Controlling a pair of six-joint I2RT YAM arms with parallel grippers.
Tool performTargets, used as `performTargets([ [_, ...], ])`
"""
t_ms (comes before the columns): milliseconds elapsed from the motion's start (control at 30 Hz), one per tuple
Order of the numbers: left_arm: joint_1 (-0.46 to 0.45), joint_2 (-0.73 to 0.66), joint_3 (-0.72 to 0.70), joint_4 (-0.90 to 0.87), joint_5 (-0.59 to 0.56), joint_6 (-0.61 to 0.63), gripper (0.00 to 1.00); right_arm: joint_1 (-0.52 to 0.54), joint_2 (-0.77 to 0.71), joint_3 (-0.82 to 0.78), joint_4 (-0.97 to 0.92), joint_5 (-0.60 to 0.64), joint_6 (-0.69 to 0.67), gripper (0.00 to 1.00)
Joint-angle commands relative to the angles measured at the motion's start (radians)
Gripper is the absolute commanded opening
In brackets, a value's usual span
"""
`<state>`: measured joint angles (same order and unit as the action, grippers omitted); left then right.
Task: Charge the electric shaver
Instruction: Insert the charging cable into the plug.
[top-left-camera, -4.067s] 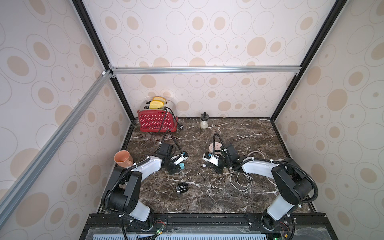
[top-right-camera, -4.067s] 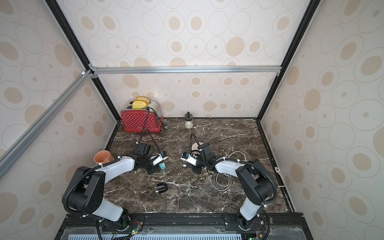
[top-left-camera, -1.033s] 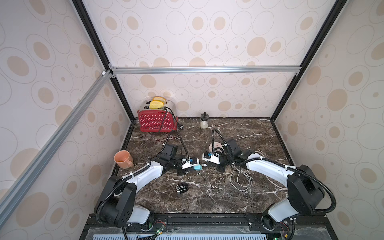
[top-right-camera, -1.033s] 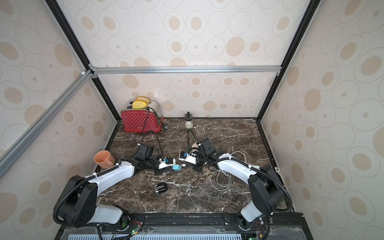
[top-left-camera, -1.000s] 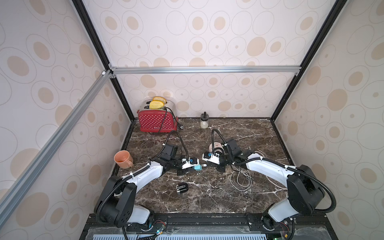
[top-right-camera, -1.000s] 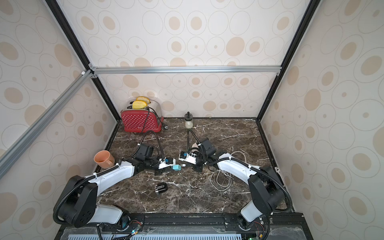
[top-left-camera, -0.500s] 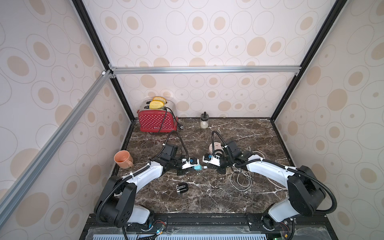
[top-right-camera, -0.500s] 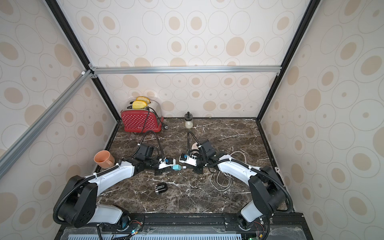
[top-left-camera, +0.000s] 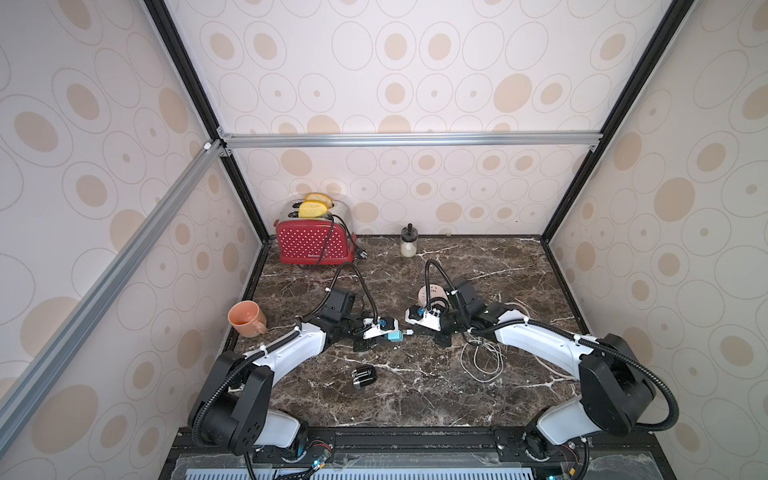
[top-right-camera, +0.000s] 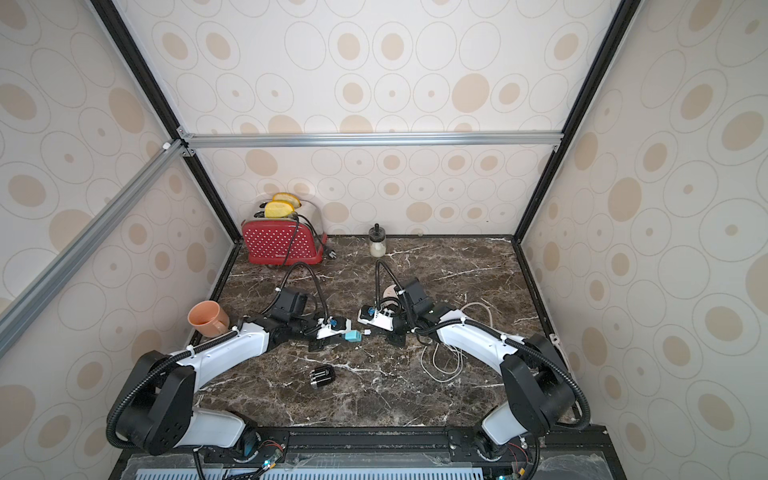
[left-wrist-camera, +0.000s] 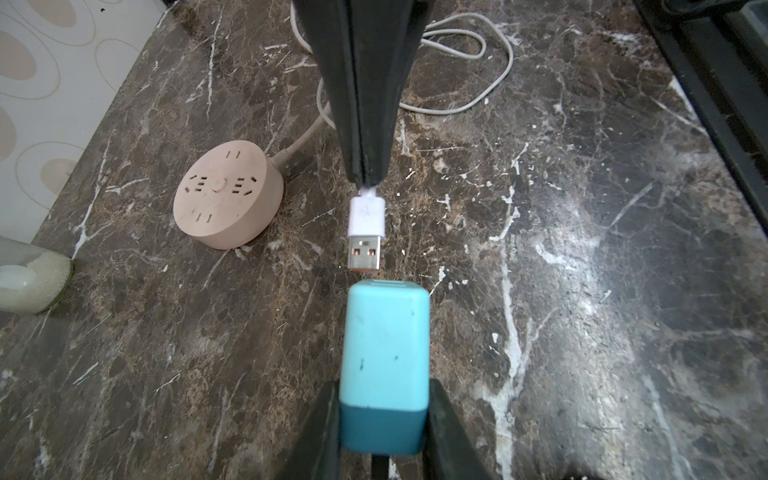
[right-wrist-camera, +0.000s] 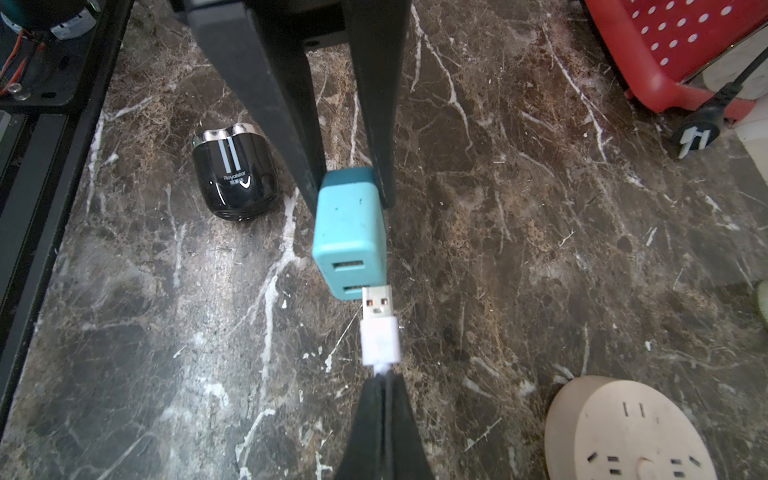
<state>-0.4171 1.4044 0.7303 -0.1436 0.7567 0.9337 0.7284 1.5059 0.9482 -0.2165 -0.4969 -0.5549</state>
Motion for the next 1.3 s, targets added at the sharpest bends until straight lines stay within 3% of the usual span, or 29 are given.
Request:
performTargets([
  [0, -0.002, -0.010, 0.004, 0.006, 0.013, 0.022, 0.00, 0.008, -0.004, -0.011, 0.002, -0.033, -0.008, 0.00],
  [1267, 0.010, -0.030, -0.018, 0.016, -0.002, 0.011, 0.00, 0.025, 0.027, -0.003, 0.028, -0.028, -0.009, 0.00],
])
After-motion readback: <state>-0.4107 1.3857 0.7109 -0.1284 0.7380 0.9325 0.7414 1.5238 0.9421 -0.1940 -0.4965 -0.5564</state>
